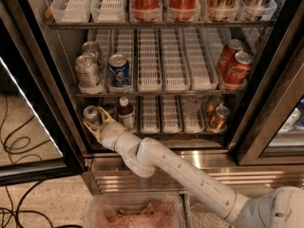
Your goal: Pick redbull can from bottom shelf of fridge
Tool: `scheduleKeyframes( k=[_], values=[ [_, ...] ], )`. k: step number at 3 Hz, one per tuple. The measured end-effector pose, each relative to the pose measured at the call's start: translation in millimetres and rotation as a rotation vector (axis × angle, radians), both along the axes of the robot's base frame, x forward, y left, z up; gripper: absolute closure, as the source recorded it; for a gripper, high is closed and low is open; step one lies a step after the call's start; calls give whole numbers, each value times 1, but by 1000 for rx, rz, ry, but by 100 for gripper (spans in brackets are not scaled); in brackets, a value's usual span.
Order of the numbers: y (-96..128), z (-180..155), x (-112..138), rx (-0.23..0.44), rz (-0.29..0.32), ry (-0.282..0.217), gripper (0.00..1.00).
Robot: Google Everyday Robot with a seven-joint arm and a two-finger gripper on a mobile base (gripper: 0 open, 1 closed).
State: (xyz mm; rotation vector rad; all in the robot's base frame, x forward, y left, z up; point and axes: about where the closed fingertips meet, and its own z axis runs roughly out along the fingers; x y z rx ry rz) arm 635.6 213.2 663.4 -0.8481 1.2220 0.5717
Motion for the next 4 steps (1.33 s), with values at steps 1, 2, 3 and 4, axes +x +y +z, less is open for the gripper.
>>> scheduleKeyframes(
  k=[1, 2, 3, 4],
  values=[
    [2, 9, -3, -18, -7, -29, 100],
    [3, 14, -7, -32, -13, -45, 100],
    [0, 17, -9, -23, -29, -53, 100],
    [-9, 20, -12, -29, -39, -52, 100]
  ],
)
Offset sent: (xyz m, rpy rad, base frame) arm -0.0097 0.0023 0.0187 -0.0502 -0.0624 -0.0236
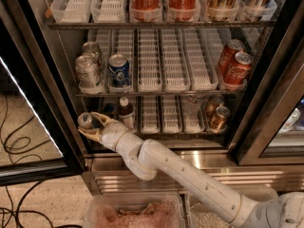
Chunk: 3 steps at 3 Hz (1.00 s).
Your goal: Pick redbull can from bottom shelf of fridge
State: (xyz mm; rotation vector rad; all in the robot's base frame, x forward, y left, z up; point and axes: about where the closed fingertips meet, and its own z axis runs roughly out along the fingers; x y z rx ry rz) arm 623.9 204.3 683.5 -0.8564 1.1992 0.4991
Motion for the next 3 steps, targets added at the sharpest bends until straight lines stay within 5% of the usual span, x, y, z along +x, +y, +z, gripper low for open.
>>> scheduleKeyframes(
  k=[1, 3],
  values=[
    [-20, 3, -16, -13, 39, 45, 100],
    [-55, 0, -72, -86, 126, 212, 100]
  ],
)
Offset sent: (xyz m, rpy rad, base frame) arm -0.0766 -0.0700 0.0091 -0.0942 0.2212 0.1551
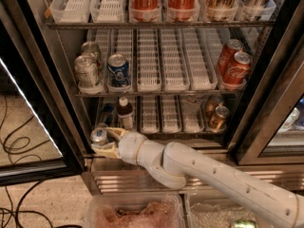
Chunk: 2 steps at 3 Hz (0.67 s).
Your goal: Pick redbull can from bottom shelf of fridge
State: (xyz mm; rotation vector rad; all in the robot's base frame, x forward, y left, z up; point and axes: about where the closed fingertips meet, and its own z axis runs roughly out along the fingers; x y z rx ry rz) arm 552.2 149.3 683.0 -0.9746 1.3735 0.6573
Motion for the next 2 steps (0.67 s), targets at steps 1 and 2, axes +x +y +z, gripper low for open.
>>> scheduleKeyframes(
  k=[1, 2],
  values=[
    [-5, -5, -37, -42, 24, 81, 100],
    [-11, -13, -82, -93, 22, 171, 100]
  ],
)
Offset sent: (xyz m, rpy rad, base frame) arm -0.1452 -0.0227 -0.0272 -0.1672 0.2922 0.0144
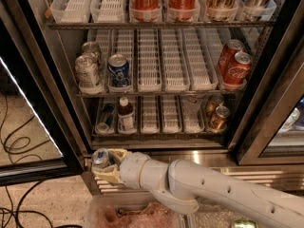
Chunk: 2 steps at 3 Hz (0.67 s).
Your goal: Pick redbull can from bottom shelf of fridge
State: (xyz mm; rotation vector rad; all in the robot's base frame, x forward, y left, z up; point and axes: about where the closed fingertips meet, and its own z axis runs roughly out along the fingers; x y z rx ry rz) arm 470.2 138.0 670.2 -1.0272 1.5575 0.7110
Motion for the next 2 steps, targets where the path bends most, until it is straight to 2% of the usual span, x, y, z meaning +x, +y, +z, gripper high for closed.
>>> scheduleKeyframes(
  k=[1, 2],
  values=[
    [-4, 1, -4, -64, -6, -32, 100],
    [0, -3, -15, -70, 4, -19, 100]
  ],
)
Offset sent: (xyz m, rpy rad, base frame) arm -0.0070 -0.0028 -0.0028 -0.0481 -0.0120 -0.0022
